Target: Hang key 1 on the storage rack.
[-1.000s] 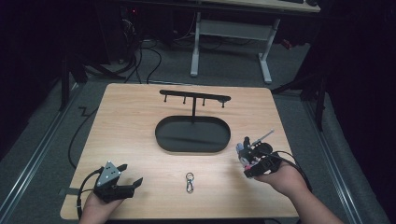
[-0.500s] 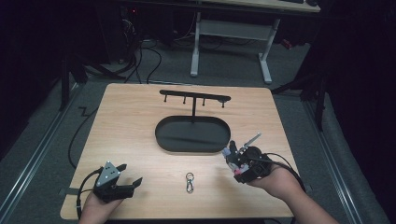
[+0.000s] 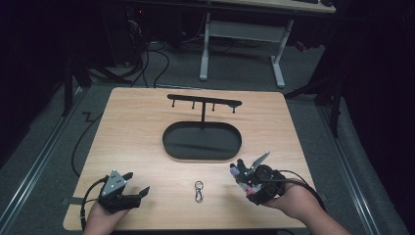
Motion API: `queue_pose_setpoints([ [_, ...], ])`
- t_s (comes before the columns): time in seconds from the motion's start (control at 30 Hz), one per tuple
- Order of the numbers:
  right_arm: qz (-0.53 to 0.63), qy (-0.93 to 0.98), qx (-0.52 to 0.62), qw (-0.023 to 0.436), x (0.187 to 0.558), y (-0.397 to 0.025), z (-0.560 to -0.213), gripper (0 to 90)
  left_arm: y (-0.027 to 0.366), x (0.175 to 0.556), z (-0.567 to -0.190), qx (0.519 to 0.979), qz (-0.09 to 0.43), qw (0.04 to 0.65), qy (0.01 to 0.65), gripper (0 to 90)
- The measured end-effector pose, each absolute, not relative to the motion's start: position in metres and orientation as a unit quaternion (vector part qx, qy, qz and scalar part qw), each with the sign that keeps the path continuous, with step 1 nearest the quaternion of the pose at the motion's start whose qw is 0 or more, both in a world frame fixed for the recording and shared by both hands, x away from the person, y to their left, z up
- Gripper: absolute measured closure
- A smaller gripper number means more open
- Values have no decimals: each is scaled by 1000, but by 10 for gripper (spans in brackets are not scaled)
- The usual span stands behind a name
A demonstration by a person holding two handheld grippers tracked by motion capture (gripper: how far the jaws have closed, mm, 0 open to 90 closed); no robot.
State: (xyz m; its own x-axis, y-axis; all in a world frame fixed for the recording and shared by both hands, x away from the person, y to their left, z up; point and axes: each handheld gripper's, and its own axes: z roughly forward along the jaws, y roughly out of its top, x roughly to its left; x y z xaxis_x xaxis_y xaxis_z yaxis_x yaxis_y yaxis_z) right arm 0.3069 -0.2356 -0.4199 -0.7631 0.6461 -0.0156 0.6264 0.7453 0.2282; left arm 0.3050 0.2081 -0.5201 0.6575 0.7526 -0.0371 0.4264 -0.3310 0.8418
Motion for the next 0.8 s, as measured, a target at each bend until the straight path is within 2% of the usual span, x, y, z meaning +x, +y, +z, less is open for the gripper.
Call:
queue_pose_setpoints([
  [0.17,125,917,378,30,313,-239,-413,443,207,306,-521,796,180,444,372,196],
  [0.4,150,891,429,8,346,-231,-384,443,208,306,-521,797,178,443,370,196],
  [0.8,142,880,450,43,405,-205,-342,443,212,307,-521,794,175,445,375,197],
])
